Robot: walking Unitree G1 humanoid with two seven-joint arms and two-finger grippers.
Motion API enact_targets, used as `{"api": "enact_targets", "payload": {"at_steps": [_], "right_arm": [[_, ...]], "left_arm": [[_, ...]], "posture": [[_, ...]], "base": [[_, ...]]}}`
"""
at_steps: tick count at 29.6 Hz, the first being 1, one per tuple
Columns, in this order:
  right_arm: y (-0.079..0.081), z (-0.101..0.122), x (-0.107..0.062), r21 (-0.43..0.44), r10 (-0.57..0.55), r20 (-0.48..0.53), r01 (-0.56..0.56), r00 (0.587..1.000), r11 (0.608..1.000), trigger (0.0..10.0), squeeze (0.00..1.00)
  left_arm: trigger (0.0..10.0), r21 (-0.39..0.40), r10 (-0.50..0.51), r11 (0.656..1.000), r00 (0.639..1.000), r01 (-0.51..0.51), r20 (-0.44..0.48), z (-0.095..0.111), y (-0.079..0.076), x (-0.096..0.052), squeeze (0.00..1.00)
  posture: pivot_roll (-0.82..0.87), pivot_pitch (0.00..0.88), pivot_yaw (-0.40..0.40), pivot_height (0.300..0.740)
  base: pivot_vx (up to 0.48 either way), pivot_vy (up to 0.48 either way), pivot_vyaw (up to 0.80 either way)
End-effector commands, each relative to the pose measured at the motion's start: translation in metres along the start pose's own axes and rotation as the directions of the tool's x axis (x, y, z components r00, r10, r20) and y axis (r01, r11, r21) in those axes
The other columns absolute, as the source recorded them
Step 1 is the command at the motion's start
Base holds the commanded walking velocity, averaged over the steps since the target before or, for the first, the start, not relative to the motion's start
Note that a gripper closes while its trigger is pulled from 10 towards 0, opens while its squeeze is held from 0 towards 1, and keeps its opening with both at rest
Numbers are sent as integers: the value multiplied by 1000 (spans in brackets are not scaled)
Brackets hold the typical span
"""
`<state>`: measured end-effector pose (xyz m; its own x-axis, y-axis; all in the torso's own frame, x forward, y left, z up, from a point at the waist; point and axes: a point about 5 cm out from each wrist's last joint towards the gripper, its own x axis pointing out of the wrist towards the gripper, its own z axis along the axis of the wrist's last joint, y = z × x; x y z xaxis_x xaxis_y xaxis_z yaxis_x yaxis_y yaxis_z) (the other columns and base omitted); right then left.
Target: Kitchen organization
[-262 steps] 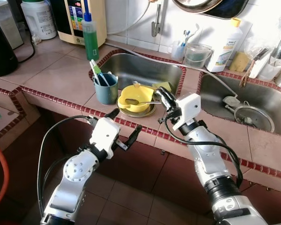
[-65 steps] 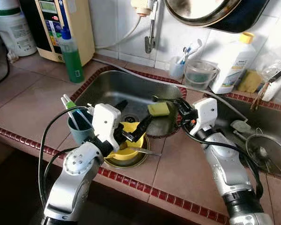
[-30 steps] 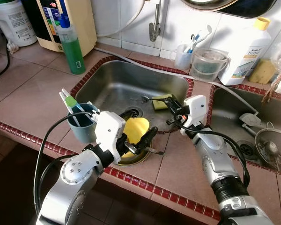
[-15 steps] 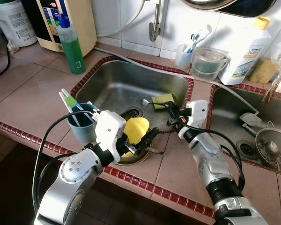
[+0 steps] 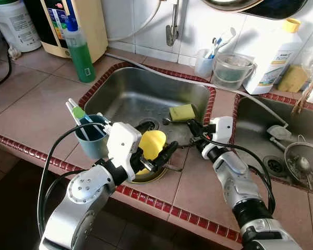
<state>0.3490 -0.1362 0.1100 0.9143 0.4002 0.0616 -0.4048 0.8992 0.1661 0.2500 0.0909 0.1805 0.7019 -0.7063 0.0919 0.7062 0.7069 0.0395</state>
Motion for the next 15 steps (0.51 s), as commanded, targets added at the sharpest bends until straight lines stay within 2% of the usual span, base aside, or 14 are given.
{"api": "enact_targets", "payload": {"at_steps": [1,11,15], "right_arm": [[-2,1,1,4,-11,5,11,1000,1000,10000,1000],[-5,2,0,9,-20,12,20,1000,1000,10000,1000],[-5,7,1,-8,-29,46,29,999,1000,10000,1000]], "left_arm": [[10000,4,-16,1000,1000,16,20,6,-2,2,0],[10000,2,-17,1000,1000,17,23,7,-1,4,0],[10000,3,-17,1000,1000,17,26,7,0,5,0]], "posture": [[-111,118,14,740],[-115,122,15,740],[-118,118,15,740]], "base": [[0,0,0],[0,0,0],[0,0,0]]}}
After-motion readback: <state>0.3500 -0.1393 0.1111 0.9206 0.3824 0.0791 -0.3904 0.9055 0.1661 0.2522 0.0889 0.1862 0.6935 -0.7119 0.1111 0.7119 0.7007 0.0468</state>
